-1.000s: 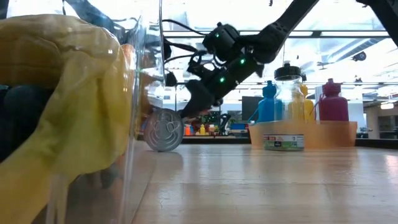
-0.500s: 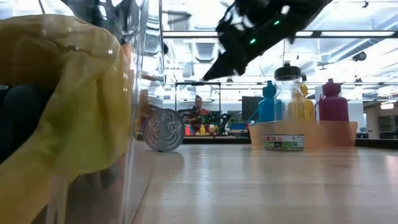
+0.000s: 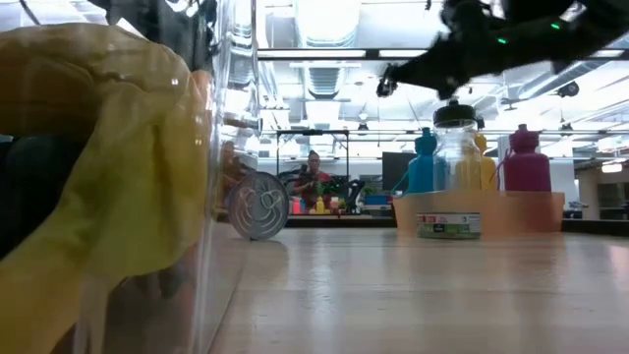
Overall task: Pick & Place Food Item
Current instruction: Put the red tuna can into the blue bin
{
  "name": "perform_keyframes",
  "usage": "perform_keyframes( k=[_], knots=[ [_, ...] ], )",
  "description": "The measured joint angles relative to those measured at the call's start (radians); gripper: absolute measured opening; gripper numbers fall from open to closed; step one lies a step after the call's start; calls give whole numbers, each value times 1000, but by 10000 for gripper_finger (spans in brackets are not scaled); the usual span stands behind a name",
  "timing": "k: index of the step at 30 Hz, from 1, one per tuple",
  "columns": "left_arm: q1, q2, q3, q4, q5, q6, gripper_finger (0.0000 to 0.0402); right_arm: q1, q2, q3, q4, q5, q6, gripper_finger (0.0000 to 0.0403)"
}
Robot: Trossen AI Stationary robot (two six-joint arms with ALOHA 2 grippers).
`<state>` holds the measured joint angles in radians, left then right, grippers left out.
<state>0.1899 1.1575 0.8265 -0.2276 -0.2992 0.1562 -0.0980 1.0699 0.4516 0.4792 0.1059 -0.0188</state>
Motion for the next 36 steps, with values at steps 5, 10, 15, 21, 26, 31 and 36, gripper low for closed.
perform_keyframes(
  k=[5,10,15,21,26,31,36],
  knots=[
    [-15,-24,0,11,108,0,1,2,-151,-175,124,0,52,12],
    [-26,-22,0,10,116,0,1,2,-259,-321,303,2,55,12],
    [-29,-22,0,10,116,-1,1,2,-330,-404,346,2,39,12],
    [-30,-22,0,10,116,-5,1,2,-371,-443,340,2,25,12],
    [-30,-22,-2,5,116,-22,1,2,-375,-443,337,2,3,12],
    [-30,-22,-15,-2,116,-27,1,2,-372,-443,330,1,0,12],
    [-30,-22,-15,2,116,-27,1,2,-372,-443,331,0,0,12]
  ],
)
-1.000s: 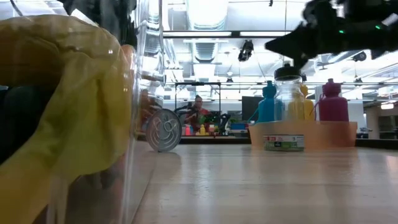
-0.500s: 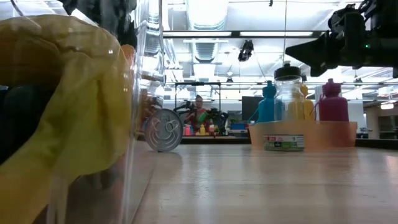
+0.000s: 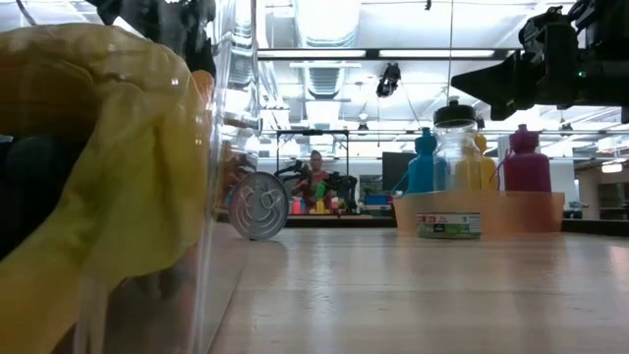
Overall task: Pick & Place Food Item
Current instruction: Put the red tuna can into the blue bin
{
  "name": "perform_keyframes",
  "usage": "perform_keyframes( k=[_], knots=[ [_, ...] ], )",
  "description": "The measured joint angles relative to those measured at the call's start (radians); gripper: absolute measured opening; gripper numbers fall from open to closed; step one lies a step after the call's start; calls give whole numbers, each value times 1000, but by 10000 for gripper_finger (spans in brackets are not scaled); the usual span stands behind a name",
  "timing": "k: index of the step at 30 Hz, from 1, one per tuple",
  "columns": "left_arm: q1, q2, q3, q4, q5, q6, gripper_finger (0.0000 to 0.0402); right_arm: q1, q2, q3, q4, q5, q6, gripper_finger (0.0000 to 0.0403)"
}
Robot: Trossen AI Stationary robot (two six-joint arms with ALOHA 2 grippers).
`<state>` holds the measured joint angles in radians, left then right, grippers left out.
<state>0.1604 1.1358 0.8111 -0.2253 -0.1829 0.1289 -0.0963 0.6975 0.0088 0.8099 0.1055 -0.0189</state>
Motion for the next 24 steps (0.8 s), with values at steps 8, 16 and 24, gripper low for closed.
perform_keyframes(
  k=[8,16,24],
  knots=[
    [0,0,0,26,-17,-120,1,0,0,0,0,0,0,12],
    [-11,0,0,15,-121,-362,1,0,0,0,0,0,0,12],
    [-18,1,0,-56,-140,-466,1,0,0,0,0,0,0,12]
  ],
)
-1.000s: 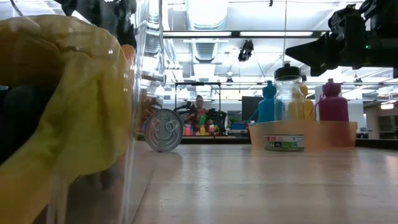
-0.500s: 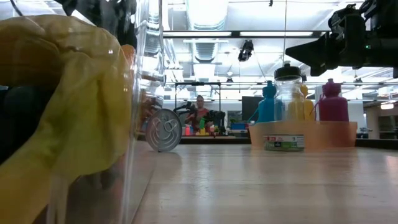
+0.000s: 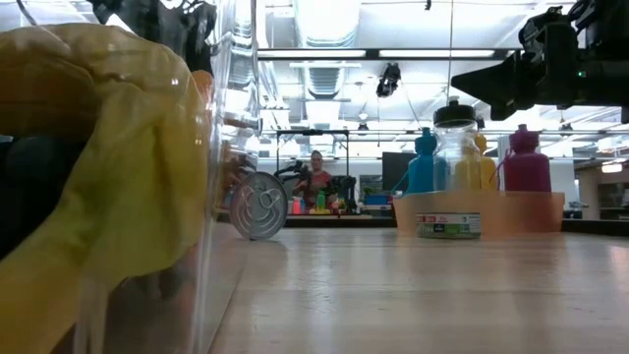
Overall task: Pick & Place Food Item
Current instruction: Put the red tuna can into the blue bin
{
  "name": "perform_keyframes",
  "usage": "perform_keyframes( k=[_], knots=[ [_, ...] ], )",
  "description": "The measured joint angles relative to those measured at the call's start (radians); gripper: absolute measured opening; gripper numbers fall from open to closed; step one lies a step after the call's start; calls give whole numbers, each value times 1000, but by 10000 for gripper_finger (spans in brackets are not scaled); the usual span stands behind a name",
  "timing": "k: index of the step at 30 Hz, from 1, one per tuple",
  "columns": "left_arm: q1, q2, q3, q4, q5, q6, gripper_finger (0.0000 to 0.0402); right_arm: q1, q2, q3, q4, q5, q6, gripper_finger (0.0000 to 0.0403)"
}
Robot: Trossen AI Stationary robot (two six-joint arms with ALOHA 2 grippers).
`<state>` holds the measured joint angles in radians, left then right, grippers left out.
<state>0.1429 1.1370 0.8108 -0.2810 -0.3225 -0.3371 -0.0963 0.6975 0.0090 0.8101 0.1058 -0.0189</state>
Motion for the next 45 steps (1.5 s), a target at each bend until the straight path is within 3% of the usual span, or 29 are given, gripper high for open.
perform_keyframes(
  k=[10,13,17,22,26,30,36,45],
  knots=[
    [0,-3,0,-4,0,-36,1,0,0,0,0,0,0,12],
    [0,-10,0,-4,-1,-38,20,0,0,0,0,0,0,12],
    [1,-10,-1,-12,-7,-38,85,0,0,0,0,0,0,12],
    [0,-10,-1,-28,6,-38,198,0,0,0,0,0,0,12],
    [0,-10,0,-39,9,-131,285,0,0,0,0,0,0,12],
    [0,-8,59,-126,14,-143,337,0,0,0,0,0,0,12],
    [-7,91,246,-382,31,-158,349,0,0,0,-1,0,0,12],
    [-72,408,517,-658,67,-170,349,0,6,0,-1,0,0,12]
  ],
)
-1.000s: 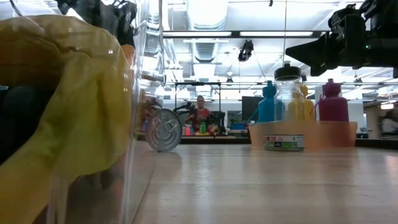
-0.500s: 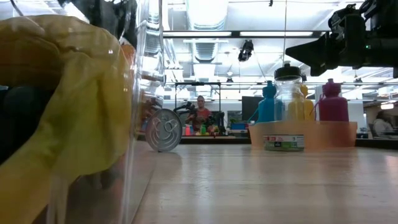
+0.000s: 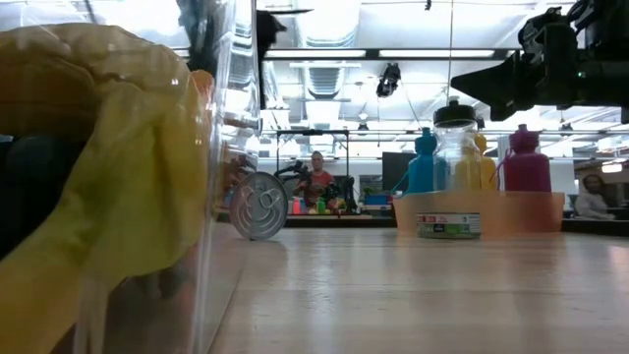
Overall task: Pick & Place Food Item
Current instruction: Put the red tuna can into the blue bin
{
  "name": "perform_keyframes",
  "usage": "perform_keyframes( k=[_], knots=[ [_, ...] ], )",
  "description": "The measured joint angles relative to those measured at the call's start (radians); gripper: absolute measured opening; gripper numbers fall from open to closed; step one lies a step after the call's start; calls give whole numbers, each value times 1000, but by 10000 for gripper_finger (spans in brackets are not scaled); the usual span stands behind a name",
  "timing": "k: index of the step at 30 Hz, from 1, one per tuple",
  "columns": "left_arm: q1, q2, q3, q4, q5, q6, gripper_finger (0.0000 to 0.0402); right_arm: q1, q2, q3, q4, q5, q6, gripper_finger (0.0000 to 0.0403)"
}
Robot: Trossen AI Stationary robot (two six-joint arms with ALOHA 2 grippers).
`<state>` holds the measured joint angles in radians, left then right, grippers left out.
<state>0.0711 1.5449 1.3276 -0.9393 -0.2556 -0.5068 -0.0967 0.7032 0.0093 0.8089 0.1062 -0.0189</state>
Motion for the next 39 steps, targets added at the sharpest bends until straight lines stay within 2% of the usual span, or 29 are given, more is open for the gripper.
perform_keyframes(
  k=[5,9,20,29,39],
  knots=[
    [-38,112,57,-31,24,-54,349,0,2,0,0,0,0,12],
    [-50,148,60,-33,25,-132,349,0,2,0,0,0,0,12],
    [-51,234,60,-31,66,-201,349,0,2,0,-1,0,0,12],
    [-47,260,42,-26,66,-201,349,0,3,0,-14,0,0,12],
    [-15,260,-66,67,99,-198,349,0,6,0,-17,0,0,12]
  ],
)
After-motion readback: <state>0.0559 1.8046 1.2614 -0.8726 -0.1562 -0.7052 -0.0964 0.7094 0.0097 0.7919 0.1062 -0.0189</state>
